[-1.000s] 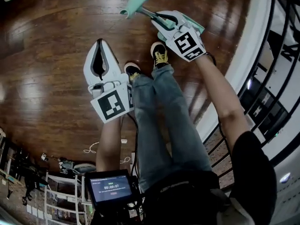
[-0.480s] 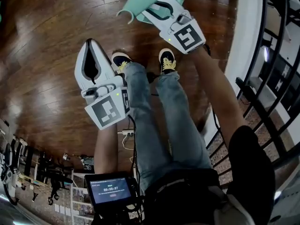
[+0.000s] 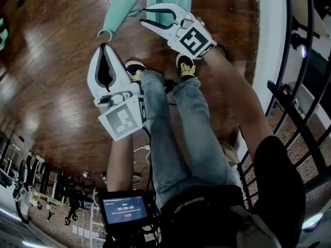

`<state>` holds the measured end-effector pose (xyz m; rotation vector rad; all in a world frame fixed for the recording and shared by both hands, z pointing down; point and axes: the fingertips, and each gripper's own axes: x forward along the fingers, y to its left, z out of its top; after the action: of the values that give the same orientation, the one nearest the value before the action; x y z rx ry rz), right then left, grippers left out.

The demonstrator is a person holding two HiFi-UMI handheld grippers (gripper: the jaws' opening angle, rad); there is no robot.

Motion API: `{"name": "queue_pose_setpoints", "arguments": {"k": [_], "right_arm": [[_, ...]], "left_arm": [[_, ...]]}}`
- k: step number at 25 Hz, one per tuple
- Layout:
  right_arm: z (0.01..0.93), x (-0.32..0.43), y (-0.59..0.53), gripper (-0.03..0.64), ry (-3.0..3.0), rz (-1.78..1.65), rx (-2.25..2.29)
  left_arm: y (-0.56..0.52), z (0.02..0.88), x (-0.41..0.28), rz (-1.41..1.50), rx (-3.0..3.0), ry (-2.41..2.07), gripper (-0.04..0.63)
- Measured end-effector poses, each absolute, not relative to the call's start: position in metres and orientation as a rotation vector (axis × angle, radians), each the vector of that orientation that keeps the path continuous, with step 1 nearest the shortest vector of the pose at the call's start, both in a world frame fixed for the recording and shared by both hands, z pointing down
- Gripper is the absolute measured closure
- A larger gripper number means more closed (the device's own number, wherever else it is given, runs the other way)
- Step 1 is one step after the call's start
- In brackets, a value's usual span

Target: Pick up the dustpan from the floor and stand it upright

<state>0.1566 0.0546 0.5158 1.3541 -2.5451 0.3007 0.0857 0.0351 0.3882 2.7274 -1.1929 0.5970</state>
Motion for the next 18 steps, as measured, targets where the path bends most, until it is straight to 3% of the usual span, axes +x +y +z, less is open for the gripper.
{"name": "queue_pose_setpoints", "arguments": {"k": [9,18], "right_arm": [[0.513,0.190,0.077,0.433,-2.537,0.375,1.466],[0.220,0.211,0.109,0.447,-2.666,0.232,1.645]], "left_arm": [[0.032,0.382,0.090,0.582,2.787,-1.186,0.577],[0.077,0.190,0.106,0.492,2.943,-1.109,0.576]]}}
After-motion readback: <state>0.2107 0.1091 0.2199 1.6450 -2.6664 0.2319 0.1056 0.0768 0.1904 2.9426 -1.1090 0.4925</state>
